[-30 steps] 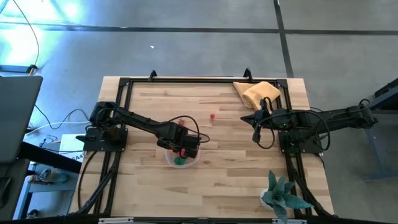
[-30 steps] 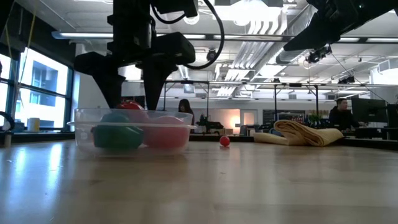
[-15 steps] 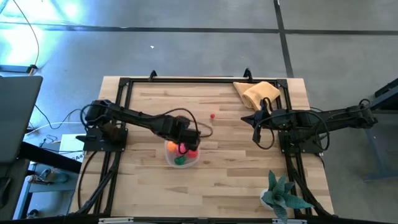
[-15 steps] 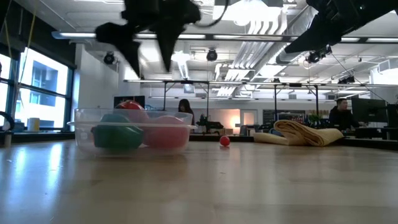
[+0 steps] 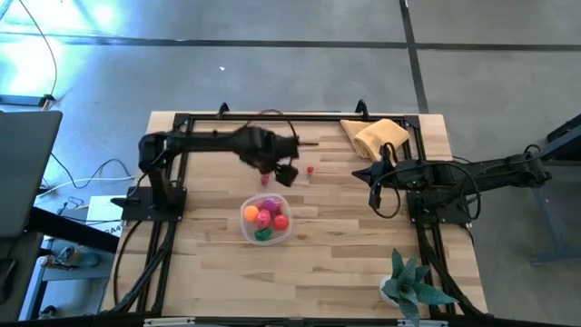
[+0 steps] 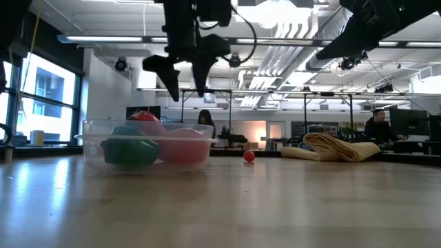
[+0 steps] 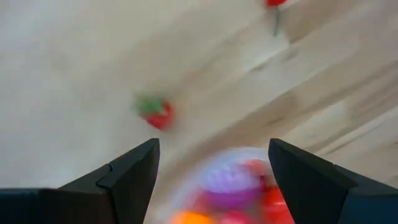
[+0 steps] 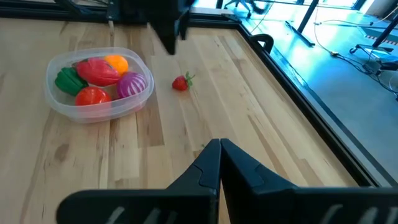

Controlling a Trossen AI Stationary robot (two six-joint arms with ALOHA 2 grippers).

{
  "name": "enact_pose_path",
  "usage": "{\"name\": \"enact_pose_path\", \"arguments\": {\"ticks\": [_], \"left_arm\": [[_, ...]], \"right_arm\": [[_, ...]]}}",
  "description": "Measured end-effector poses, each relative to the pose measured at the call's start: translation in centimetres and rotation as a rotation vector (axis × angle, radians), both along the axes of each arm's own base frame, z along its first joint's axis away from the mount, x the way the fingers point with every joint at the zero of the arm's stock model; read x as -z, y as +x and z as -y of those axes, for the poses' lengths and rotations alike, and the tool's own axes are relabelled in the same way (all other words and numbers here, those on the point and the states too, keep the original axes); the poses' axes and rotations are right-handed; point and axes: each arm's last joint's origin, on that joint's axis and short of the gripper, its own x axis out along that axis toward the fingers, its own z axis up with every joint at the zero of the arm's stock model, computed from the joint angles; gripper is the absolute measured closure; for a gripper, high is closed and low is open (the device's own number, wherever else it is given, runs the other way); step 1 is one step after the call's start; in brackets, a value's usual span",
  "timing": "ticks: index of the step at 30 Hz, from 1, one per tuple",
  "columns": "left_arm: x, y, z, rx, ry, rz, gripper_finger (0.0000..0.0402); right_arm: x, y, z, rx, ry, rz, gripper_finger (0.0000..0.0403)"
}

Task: Pick and placing Produce into tupperware
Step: Put the strawberry into the transparent container

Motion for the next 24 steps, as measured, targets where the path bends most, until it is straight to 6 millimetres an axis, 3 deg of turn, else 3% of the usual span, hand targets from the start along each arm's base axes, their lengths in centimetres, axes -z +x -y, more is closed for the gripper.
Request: {"name": "enact_pose_path", "arguments": {"ticks": [3, 10, 16, 24], "left_arm": [[0.1, -0.8, -1.3, 0.265, 0.028, -0.082, 0.0110], [0.1, -2.1, -2.9, 0.467, 0.042, -0.189, 0.0110], [0.1, -3.3, -3.3, 0.837, 0.089, -0.403, 0.0110], [0.0, -2.4, -4.1, 1.061, 0.216, -0.424, 0.0110]], "right_arm": [[0.0, 0.0, 0.0, 0.000, 0.000, 0.000, 0.0403], [0.0, 0.0, 0.0, 0.000, 0.000, 0.000, 0.0403], [0.0, 0.0, 0.0, 0.000, 0.000, 0.000, 0.0403], [0.0, 0.0, 0.0, 0.001, 0.000, -0.001, 0.0403]]}}
